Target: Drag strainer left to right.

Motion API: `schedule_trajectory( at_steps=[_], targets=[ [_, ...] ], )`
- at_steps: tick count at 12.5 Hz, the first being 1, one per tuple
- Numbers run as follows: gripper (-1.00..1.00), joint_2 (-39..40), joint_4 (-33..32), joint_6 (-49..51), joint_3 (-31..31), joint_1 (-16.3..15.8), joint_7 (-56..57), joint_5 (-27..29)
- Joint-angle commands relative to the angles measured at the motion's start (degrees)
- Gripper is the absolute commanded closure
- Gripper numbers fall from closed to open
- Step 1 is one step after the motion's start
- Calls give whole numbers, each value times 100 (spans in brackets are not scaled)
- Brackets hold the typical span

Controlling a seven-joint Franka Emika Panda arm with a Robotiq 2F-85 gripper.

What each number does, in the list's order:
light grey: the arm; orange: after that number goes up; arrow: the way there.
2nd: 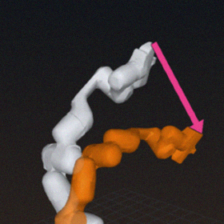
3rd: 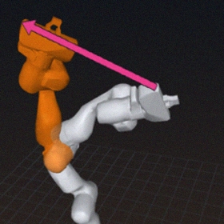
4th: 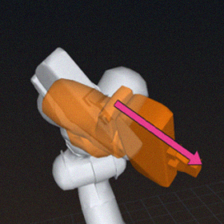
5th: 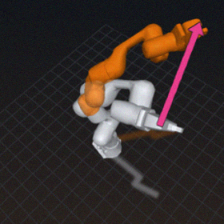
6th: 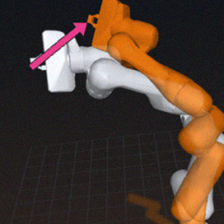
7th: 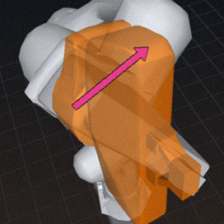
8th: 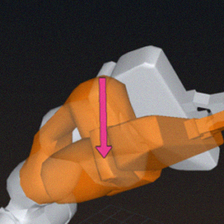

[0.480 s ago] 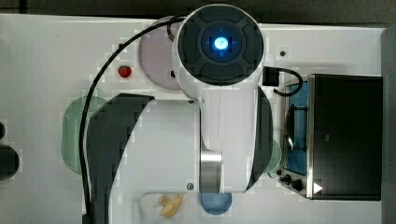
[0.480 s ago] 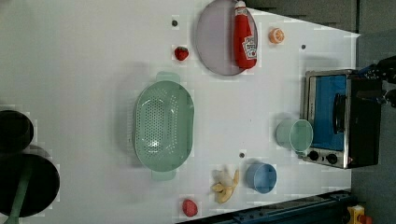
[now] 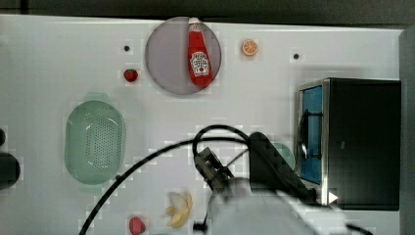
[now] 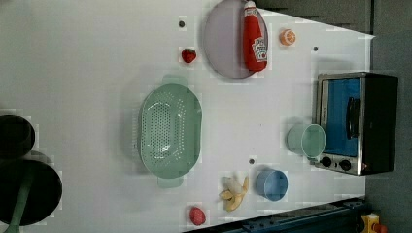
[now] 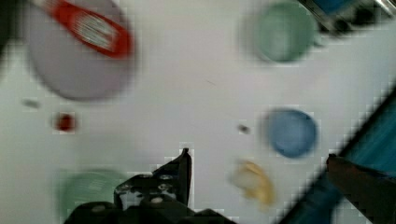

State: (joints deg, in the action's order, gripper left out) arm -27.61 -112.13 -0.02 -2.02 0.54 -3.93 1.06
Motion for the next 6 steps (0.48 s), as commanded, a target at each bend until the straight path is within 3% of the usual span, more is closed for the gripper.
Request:
schedule_trajectory(
  at_steps=[1,3,6],
  targets=[
    [-100,618,60,-148,400,-184,-270,157],
    [-100,983,61,-367,980,-253,-859,197],
    [-100,1696,59,-670,1923,-278,-2652,196]
  ],
)
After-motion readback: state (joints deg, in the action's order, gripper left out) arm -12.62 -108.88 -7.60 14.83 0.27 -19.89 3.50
